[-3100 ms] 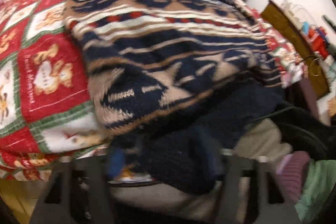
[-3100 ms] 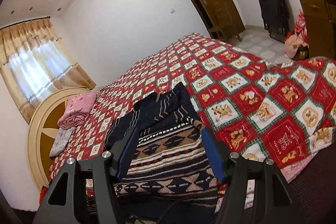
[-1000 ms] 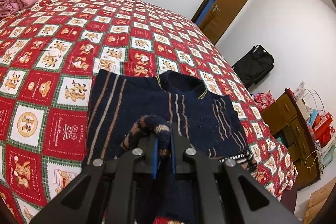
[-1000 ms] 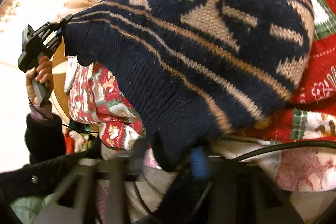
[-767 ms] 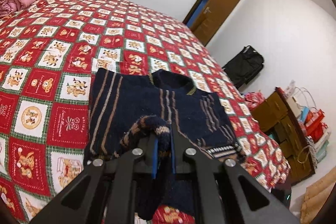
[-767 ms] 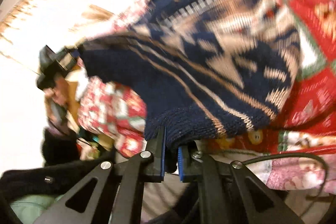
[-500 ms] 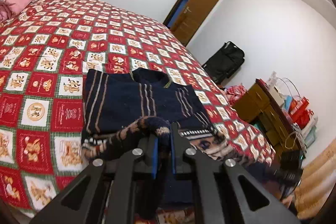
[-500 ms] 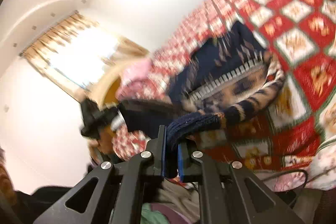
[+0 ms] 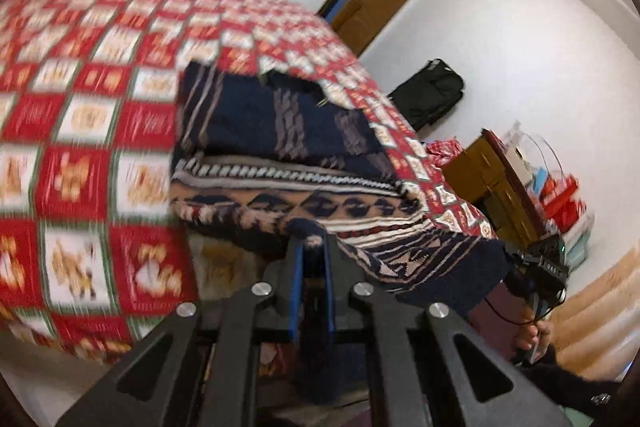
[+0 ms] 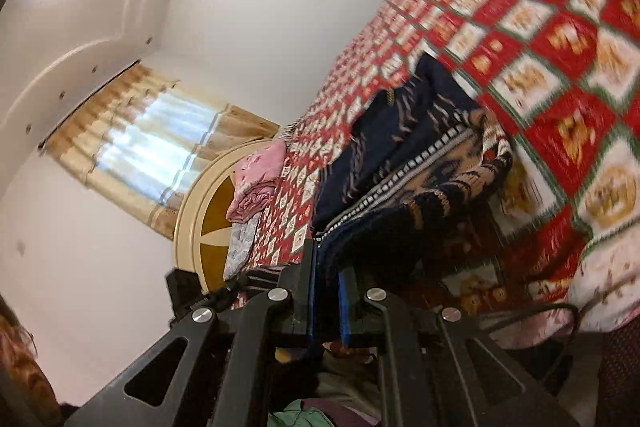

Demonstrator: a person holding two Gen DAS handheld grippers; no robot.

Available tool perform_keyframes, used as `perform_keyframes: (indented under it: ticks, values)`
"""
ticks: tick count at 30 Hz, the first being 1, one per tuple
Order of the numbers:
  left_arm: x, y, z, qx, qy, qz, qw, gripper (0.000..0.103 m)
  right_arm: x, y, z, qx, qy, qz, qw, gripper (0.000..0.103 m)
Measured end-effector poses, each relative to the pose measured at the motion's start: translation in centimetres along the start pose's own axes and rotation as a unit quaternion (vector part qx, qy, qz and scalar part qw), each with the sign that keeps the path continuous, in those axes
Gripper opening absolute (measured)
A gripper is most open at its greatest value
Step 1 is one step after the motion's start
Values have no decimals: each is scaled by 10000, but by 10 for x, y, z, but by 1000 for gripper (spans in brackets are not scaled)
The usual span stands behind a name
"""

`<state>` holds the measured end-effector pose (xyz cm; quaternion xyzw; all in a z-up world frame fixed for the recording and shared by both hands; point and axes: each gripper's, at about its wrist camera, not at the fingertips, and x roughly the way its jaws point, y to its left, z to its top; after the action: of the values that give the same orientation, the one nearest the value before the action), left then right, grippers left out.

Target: Fold small clothes

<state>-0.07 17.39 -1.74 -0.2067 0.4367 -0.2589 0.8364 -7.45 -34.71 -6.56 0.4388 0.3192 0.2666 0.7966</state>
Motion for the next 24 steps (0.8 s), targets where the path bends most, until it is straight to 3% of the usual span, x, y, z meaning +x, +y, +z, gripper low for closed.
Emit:
perform_keyframes:
  ticks: [3, 6, 8, 10, 11, 12, 13, 15, 17, 18, 19, 20, 22, 24]
  values:
    - [-3, 18, 9, -281, -83, 9, 9996, 8, 7, -1, 11, 74, 13, 10, 10000, 9]
    - [-11, 20, 29, -211, -338, 173, 9991, 8, 17, 5, 27, 11, 10, 35, 10000, 9]
    - [-15, 11, 43, 241, -750, 819, 9935, 8, 29, 8, 42, -22, 28, -32, 10000, 9]
    - [-11, -6, 42, 1151, -1101, 1763, 9714, 11, 41, 6, 52, 30, 90, -96, 9999, 9]
    - [-3, -14, 36, 1715, -1095, 2107, 9562, 13, 46, 5, 56, 29, 117, -145, 9998, 9]
    - [4, -16, 28, 2096, -1008, 2205, 9473, 16, 51, 3, 58, 23, 142, -194, 9997, 9]
    - [13, -18, 16, 2495, -797, 2182, 9401, 20, 55, 1, 60, 43, 170, -223, 9996, 9]
    - [28, -17, -12, 3013, -173, 1866, 9349, 31, 60, -6, 62, 154, 179, -236, 9994, 9]
    - [36, -14, -36, 3162, 321, 1429, 9373, 47, 62, -12, 62, 268, 154, -247, 9992, 9]
    - [42, -8, -50, 2884, 703, 865, 9510, 58, 64, -14, 62, 305, 141, -248, 9991, 9]
    - [49, -2, -59, 2558, 1087, 416, 9597, 65, 65, -17, 62, 352, 127, -246, 9990, 9]
    - [56, 3, -67, 2231, 1445, 90, 9640, 65, 66, -18, 62, 382, 115, -247, 9989, 9]
    - [71, 9, -85, 1783, 1858, -82, 9662, 65, 68, -18, 61, 358, 119, -256, 9990, 9]
    - [81, 13, -96, 1536, 1929, -62, 9691, 65, 70, -16, 58, 275, 133, -293, 9991, 9]
